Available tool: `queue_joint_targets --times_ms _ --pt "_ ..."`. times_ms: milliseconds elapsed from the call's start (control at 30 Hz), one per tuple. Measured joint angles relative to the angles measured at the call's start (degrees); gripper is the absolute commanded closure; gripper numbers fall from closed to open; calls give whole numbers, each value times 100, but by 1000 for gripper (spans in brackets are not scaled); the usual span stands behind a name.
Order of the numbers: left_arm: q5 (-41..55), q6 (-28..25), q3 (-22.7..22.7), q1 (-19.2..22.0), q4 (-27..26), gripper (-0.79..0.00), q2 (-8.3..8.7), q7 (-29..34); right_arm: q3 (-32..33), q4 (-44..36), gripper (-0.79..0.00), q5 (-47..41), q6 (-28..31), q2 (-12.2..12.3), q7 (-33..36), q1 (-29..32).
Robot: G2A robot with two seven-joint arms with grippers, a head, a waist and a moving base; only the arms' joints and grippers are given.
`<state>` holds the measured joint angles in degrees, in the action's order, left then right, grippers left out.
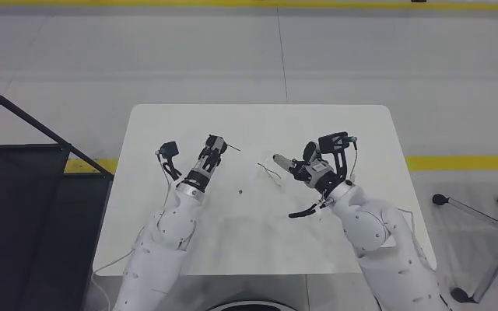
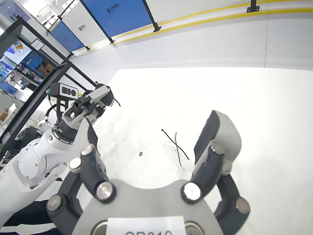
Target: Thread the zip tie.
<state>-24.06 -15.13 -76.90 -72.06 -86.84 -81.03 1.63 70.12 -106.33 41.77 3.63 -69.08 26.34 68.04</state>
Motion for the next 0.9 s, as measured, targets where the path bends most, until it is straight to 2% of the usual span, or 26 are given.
queue_joint_targets --times_ms 100,200,400,500,700,900 --pt "0 0 0 0 0 0 0 1 -50 -17 -785 70 14 -1 20 -5" --pt "0 11 -3 -7 -12 0 0 -2 -371 -9 -785 460 -91 -36 243 -197" --pt "-59 131 -266 -182 -172 0 38 -215 -1359 407 -785 1194 -762 -232 919 -1037" --pt "-56 120 -522 -379 -301 0 74 -367 -1785 853 -785 1167 -893 -370 1167 -1527" --pt "-7 -11 -883 -742 -594 0 131 -407 -2539 1893 -785 1246 -1591 -701 1820 -2503" --pt "14 -30 -895 -783 -619 0 135 -408 -2614 1981 -785 1262 -1657 -732 1860 -2587"
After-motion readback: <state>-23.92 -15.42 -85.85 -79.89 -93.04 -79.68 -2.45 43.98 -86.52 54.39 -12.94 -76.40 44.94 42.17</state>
